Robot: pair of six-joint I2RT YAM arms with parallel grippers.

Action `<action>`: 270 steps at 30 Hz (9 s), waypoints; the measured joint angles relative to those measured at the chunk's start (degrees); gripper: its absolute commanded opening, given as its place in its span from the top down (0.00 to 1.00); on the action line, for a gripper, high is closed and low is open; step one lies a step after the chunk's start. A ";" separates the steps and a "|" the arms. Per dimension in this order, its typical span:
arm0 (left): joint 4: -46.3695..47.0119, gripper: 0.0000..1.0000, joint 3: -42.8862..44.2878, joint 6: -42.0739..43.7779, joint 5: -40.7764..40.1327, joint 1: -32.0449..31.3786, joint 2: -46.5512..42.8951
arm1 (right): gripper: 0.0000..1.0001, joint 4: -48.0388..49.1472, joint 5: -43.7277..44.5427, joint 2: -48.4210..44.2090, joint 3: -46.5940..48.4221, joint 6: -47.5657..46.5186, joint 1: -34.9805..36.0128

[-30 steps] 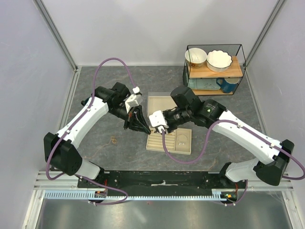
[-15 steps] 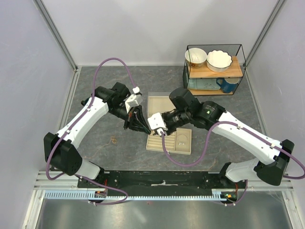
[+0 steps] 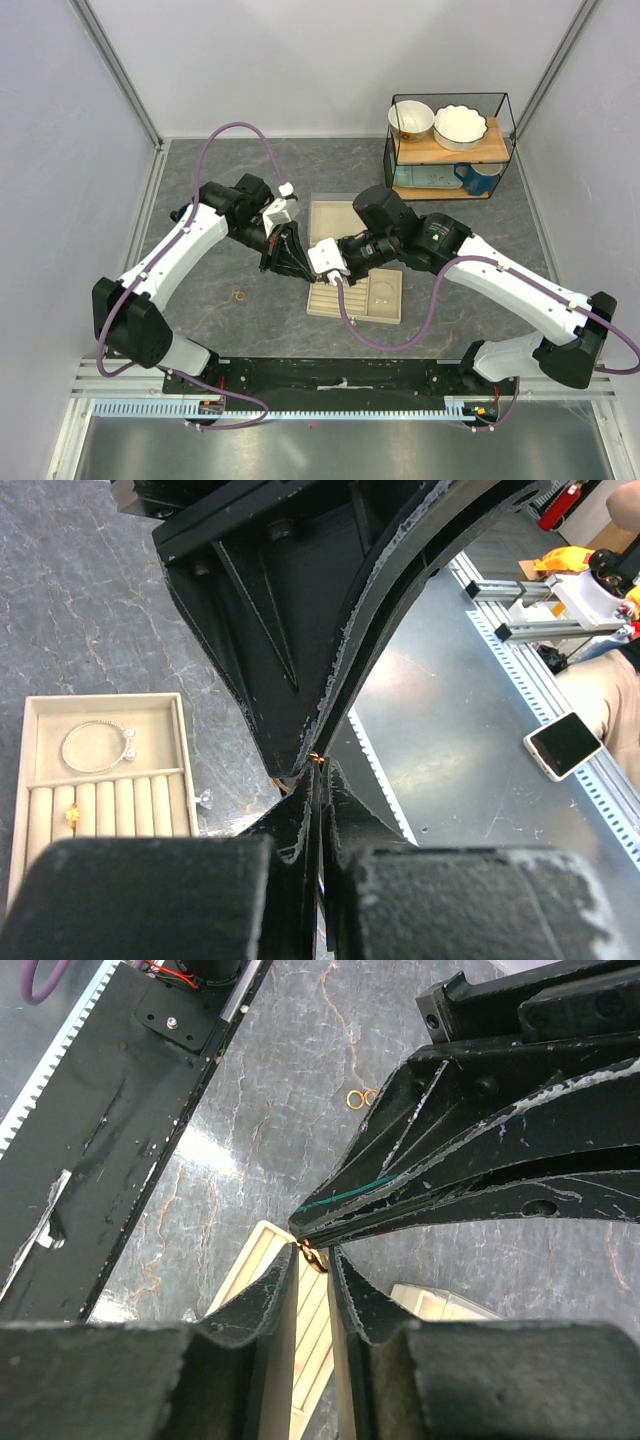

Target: Organize the mixed jewelry

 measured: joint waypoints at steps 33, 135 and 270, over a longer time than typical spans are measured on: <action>-0.52 0.72 -1.53 -4.42 0.00 8.20 -3.08 | 1.00 3.98 6.69 -0.46 -8.76 1.11 0.48; 38.01 0.71 -9.07 -53.22 -48.81 12.96 -8.46 | 1.00 33.00 21.42 19.50 -25.24 18.38 -7.43; 37.62 0.49 -36.22 -7.76 -64.48 22.67 -13.79 | 0.50 30.40 24.96 3.78 -30.23 22.10 -12.72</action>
